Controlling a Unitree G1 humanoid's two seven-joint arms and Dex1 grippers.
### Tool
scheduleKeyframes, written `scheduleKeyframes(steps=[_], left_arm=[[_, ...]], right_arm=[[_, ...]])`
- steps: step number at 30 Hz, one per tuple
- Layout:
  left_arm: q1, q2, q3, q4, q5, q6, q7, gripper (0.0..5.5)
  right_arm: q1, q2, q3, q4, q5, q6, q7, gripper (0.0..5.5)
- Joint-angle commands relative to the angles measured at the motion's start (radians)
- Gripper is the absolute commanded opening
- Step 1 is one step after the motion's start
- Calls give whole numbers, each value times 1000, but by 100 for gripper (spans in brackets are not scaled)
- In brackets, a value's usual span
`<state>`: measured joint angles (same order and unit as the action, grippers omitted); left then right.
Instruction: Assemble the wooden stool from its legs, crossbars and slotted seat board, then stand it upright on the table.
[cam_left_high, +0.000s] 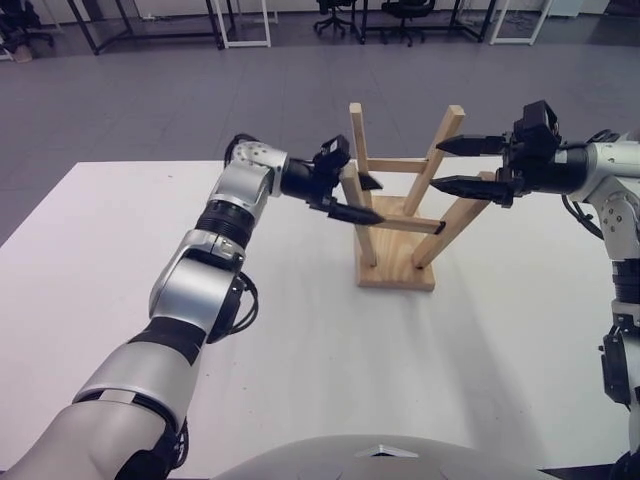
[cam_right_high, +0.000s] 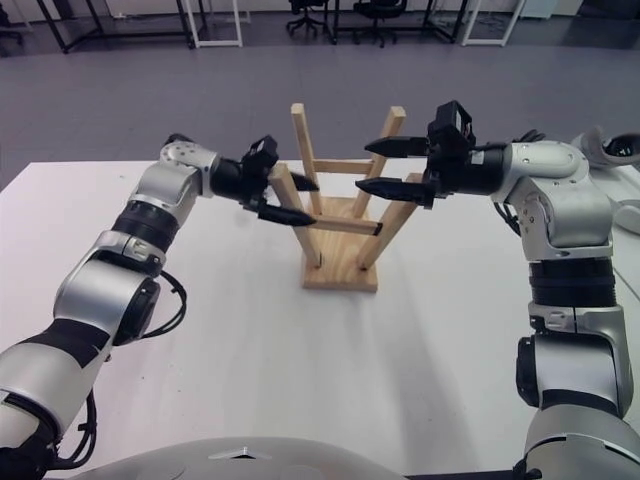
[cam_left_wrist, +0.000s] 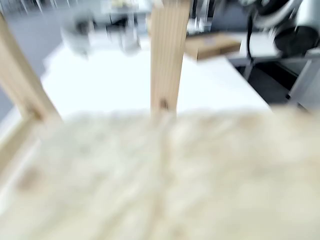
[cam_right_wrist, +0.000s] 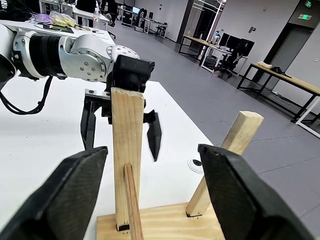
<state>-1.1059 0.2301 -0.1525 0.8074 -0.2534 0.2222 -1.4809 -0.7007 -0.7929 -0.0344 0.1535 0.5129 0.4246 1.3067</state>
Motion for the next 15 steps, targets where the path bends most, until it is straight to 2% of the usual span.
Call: scheduleKeyframes(steps=[1, 4, 6, 13, 15], left_arm=[[-59, 46, 199, -333, -249, 242, 88, 422], [-6, 100, 298, -639, -472, 511, 186, 422], [22, 118, 349, -756, -557, 590, 266, 422], [47, 153, 432, -764, -537, 476, 468, 422], [86, 172, 403, -767, -380, 366, 622, 422]], right_arm=[[-26, 0, 8, 37, -15, 6, 15, 338], [-85, -5, -5, 43, -18, -11, 10, 338], [-119, -2, -5, 43, -25, -22, 7, 338], [-207, 41, 11, 12, -101, -93, -94, 338], [-212, 114, 31, -231, -182, 25, -355, 338]])
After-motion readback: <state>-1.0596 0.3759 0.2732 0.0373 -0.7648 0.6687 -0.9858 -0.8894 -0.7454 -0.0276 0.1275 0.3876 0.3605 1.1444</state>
